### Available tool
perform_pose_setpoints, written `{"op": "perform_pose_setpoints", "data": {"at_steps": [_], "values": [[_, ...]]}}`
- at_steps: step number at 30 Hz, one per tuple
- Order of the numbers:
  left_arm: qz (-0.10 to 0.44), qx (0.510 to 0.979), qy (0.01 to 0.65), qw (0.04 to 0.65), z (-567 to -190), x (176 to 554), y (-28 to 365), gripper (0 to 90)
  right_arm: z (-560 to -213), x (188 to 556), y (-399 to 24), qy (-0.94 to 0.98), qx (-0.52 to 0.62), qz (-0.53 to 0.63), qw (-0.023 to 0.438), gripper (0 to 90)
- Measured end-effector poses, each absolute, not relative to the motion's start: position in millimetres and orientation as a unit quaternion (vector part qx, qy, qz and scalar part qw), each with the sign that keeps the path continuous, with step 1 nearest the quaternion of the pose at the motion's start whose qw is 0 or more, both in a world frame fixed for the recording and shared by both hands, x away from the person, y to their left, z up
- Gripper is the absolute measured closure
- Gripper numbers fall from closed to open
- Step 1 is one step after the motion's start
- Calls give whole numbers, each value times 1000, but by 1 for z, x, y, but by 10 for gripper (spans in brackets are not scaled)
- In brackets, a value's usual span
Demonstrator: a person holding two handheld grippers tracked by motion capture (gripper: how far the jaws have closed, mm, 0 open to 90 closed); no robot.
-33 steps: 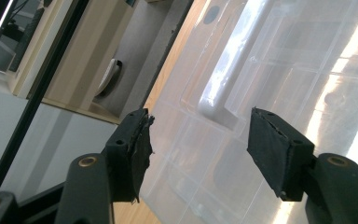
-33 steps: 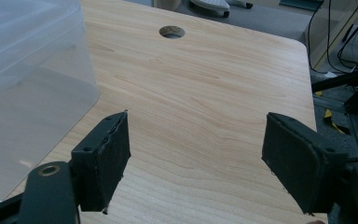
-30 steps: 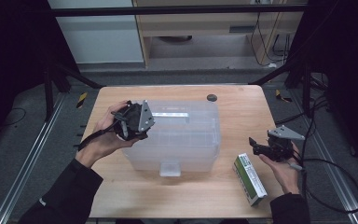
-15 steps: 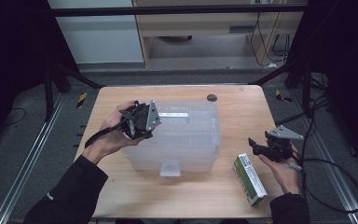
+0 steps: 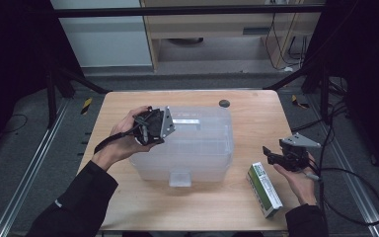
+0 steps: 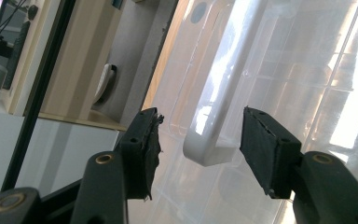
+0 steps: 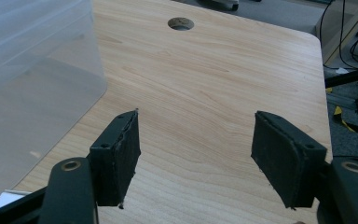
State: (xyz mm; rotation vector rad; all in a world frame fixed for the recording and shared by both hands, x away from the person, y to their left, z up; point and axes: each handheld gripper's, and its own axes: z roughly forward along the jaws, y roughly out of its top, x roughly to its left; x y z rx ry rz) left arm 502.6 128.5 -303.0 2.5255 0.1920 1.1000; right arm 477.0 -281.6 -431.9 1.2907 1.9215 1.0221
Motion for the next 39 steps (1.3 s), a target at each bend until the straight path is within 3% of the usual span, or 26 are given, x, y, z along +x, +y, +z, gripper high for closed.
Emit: {"op": "perform_pose_setpoints", "data": {"at_steps": [39], "values": [[395,908,31,135,-306,512,113,681,-432,477,-281,730,483,383,296,363]]}}
